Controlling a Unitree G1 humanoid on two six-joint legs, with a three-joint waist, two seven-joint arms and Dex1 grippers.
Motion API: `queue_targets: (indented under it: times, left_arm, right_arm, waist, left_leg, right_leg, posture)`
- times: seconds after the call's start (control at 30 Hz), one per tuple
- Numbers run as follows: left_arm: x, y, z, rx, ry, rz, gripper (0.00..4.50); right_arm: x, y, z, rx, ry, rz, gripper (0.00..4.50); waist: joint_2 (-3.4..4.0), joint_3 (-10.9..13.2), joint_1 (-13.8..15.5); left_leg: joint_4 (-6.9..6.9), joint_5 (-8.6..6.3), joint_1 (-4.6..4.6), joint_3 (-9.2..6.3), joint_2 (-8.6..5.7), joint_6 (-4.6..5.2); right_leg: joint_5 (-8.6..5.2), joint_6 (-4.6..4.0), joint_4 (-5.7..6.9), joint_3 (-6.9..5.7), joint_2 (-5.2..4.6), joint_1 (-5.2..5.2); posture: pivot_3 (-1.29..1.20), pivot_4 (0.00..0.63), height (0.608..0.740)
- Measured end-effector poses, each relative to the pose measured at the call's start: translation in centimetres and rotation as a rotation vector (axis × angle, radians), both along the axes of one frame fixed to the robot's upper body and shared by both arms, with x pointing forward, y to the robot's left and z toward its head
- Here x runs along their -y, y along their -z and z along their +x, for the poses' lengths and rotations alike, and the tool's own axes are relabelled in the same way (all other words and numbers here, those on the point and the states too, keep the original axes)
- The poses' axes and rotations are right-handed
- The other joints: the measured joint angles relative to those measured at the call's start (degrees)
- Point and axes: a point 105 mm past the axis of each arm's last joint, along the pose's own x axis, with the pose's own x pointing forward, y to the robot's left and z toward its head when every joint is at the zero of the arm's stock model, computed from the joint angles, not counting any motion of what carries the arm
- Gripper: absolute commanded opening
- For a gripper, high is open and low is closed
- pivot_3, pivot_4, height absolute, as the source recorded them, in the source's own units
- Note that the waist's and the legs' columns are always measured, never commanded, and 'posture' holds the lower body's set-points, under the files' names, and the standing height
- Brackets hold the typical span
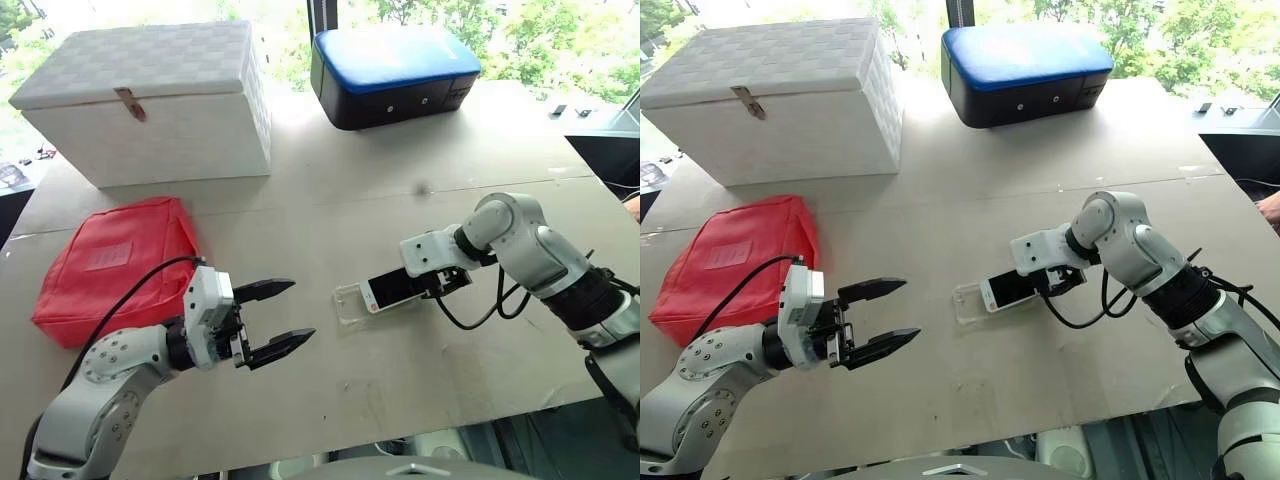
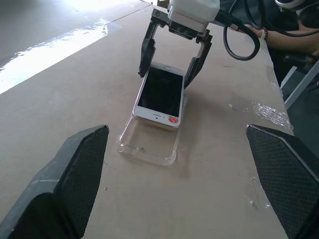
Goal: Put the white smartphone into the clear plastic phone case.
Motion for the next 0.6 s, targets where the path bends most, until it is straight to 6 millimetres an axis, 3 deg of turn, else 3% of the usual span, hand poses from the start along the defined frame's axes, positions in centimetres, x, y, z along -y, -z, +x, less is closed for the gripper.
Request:
queue_targets:
  times: [0.27, 0.37, 0.6]
  left_arm:
    - [0.06, -0.14, 0.11, 0.009, 0.004, 0.003, 4.50]
    - [0.08, -0.16, 0.12, 0.010, 0.005, 0.003, 4.50]
    - [0.13, -0.19, 0.11, 0.012, 0.010, 0.002, 4.50]
  right_arm:
    - [-0.15, 0.03, -0.24, -0.002, 0.009, 0.003, 2.92]
    - [-0.14, 0.10, -0.33, -0.009, 0.017, 0.005, 4.39]
    - [-0.57, -0.09, -0.79, -0.022, 0.017, 0.031, 4.49]
  waist:
    - [0.00, 0.00, 0.00]
    - [0.00, 0.00, 0.00]
    - [0.00, 0.00, 0.00]
  left_leg:
    - [0.00, 0.00, 0.00, -0.01, 0.00, 0.00]
    - [0.00, 0.00, 0.00, -0.01, 0.00, 0.00]
    - [0.00, 0.00, 0.00, -0.02, 0.00, 0.00]
  right_leg:
    - [0.00, 0.00, 0.00, 0.00, 0.00, 0.00]
    - [0.00, 0.00, 0.00, 0.00, 0.00, 0.00]
    - [0.00, 0.01, 0.00, 0.00, 0.00, 0.00]
  posture:
    - [0.00, 0.150, 0.740]
    - [0.00, 0.150, 0.740]
    - [0.00, 0.150, 0.740]
